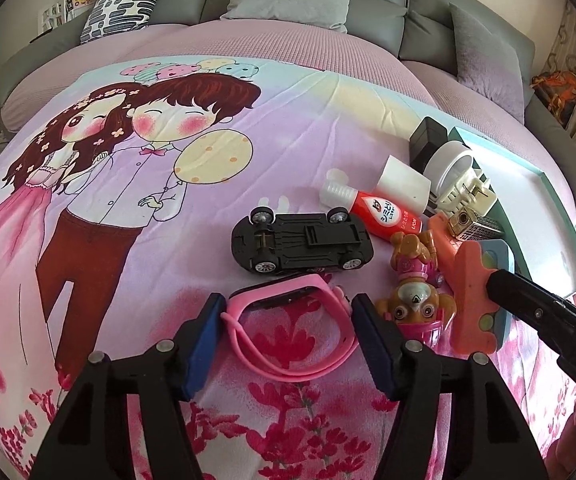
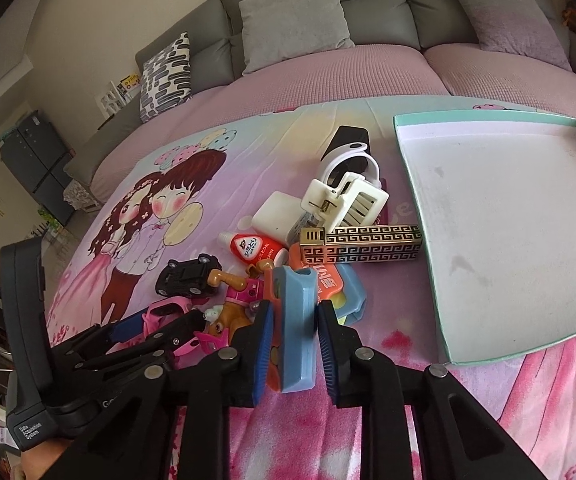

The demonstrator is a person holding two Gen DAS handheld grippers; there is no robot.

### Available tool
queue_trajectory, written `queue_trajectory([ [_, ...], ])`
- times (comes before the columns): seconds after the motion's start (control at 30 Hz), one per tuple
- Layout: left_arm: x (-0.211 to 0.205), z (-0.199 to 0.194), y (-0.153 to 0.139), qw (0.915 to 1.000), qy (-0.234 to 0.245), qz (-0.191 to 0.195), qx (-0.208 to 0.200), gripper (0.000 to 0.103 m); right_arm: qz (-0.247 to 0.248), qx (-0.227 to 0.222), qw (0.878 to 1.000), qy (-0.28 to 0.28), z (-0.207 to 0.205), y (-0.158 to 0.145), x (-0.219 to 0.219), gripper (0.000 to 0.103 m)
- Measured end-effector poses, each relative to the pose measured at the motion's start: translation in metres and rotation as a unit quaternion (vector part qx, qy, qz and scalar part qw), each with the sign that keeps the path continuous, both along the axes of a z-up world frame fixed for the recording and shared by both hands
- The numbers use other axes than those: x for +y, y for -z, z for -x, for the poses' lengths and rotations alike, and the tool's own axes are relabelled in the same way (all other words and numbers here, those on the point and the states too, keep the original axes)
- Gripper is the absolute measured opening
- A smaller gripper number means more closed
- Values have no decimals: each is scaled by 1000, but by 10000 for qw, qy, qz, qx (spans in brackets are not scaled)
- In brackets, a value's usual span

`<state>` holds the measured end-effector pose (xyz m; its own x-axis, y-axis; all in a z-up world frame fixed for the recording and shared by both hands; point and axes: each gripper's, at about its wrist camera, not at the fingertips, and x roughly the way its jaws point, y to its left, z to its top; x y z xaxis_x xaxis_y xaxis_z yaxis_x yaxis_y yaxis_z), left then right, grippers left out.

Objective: Organize rigid objects
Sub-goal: 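Grasp the pink watch band with the left tool while the right tool carries the block over the tray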

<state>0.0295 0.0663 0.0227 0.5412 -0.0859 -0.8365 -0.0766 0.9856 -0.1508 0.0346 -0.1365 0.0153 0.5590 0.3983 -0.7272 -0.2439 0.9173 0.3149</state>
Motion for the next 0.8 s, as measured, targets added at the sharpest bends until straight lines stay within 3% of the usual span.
queue_trajectory([
  [0.23, -5, 8, -38, 9993, 49, -37, -379, 66, -181, -576, 9977, 312, 6, -34, -25, 24],
  [0.37, -31, -9, -67, 9971, 383, -12, -650, 66, 150, -884, 9921, 873, 1, -55, -53, 24],
  [0.6, -111, -45, -96, 9884, 1152, 103, -986, 66, 579, -801, 9744, 2018, -17, -54, -123, 24],
  [0.8, -179, -69, -88, 9813, 1681, 177, -922, 66, 855, -669, 9535, 2811, -16, -44, -175, 24],
])
